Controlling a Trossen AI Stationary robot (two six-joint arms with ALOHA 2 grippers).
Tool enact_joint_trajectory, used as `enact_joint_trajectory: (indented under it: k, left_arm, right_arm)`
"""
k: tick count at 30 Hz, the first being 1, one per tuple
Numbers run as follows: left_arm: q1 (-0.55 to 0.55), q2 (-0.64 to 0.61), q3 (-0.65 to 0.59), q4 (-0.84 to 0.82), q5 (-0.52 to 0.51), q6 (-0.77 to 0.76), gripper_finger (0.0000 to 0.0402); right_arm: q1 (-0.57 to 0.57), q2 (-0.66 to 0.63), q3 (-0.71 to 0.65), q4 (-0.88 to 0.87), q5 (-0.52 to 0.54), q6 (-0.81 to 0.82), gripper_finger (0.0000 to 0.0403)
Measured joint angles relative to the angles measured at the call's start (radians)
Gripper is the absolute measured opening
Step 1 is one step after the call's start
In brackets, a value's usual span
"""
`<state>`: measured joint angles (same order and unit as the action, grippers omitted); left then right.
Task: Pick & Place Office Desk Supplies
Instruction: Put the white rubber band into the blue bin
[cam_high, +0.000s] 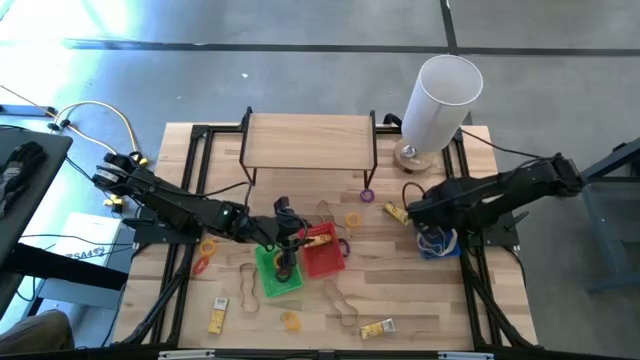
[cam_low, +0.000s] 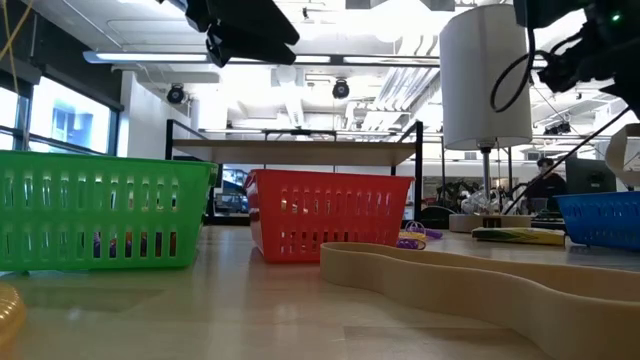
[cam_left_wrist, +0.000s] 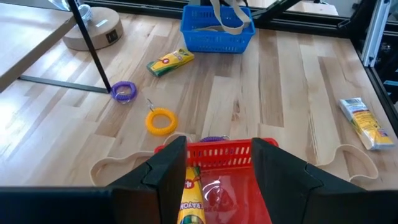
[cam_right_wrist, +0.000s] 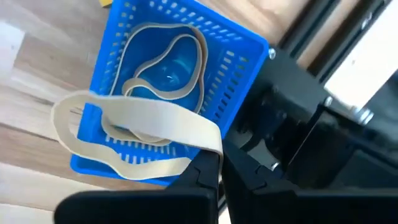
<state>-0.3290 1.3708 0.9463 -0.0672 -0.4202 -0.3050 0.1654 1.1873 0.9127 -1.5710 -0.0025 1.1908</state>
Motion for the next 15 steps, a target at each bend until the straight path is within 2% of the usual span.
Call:
enact_joint_trajectory:
  k: [7,15]
  left_arm:
    - [-0.005,0.0,0.0,0.0,0.002,-0.003,0.0174]
    - [-0.009,0.0,0.0,-0.017,0.002,-0.003,0.0174]
  right_arm:
    - [-0.048,0.0,0.0,0.0,-0.023,0.145,0.0003]
    - [-0.152,0.0,0.0,0.0,0.021,0.074,0.0003]
